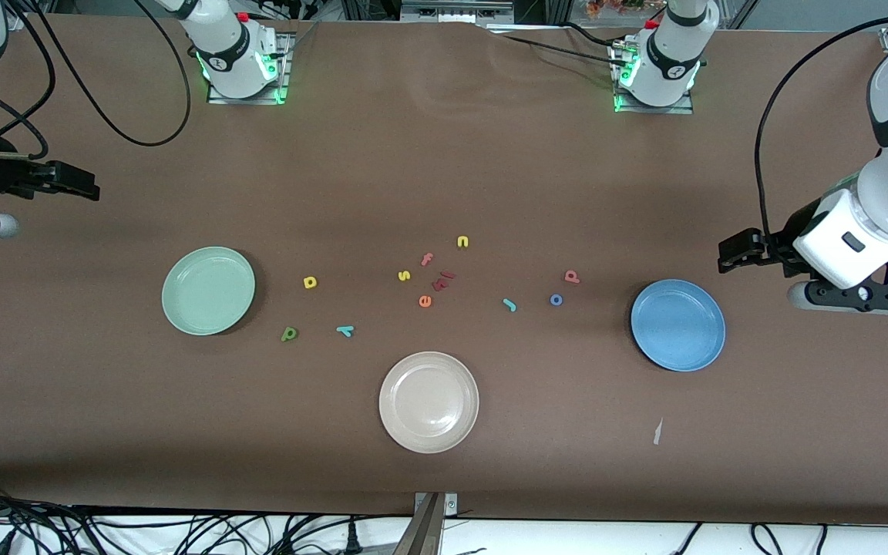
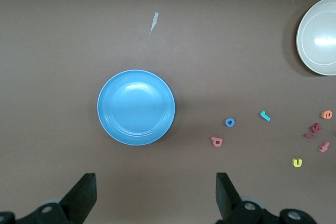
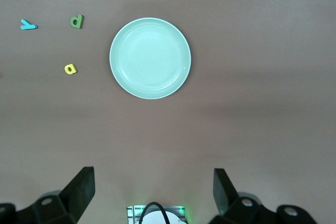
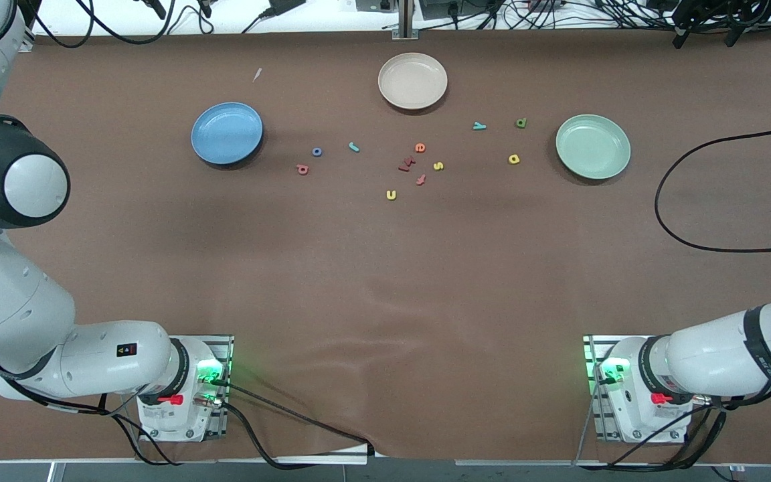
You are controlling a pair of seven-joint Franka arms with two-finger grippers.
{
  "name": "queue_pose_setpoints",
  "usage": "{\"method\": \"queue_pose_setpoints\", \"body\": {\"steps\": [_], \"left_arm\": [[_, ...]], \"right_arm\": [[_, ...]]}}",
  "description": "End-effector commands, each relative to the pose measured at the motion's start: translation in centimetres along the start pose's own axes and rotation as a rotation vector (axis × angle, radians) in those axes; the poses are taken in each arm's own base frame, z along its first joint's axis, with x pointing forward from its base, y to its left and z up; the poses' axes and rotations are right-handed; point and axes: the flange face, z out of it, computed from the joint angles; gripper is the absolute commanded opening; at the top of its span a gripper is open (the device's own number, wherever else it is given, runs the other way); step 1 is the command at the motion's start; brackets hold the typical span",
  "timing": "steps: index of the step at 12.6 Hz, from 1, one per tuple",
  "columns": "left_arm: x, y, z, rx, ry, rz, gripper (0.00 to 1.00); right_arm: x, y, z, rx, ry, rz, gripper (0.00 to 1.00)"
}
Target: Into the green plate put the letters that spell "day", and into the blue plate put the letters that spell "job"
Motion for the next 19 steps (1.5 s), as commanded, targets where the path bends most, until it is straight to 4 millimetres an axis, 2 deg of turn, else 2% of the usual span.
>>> {"method": "queue_pose_setpoints", "body": {"steps": [1,2,3,4,5,6,8,11,19], "left_arm": [[-2.7,0.8,-1.0,0.034,0.005,0.003,1.0],[-3.0,-0.7,-0.1,0.024,0.008,-0.012,1.0],[-4.0,-1.8,-0.1,-0.014,0.032,0.004,1.0],[-5.1,-1.8,0.7,-0.021,0.061,0.034,1.0],[-5.7,-2.4,0.8,-0.016,0.071,0.036,1.0],[-6.1,-2.1,0.6,-0.014,0.071,0.033,1.0],[-6.9,-2.0,-1.3,-0.005,0.106,0.036,1.0],[-8.2,-2.1,-1.7,-0.001,0.099,0.043,1.0],[-7.8,-2.5,-1.5,-0.001,0.073,0.04,1.0]], "right_arm": [[0.1,0.0,-0.4,-0.016,-0.001,-0.009,1.0],[0.1,0.0,-0.4,-0.016,-0.001,-0.009,1.0],[0.1,0.0,-0.4,-0.016,-0.001,-0.009,1.0],[0.1,0.1,-0.4,-0.015,-0.002,-0.009,1.0],[0.1,0.1,-0.4,-0.015,-0.002,-0.009,1.0],[0.1,0.1,-0.4,-0.015,-0.003,-0.009,1.0],[0.1,0.1,-0.4,-0.015,-0.003,-0.009,1.0],[0.1,0.0,-0.4,-0.014,-0.003,-0.012,1.0],[0.1,0.0,-0.4,-0.014,-0.003,-0.012,1.0]]}}
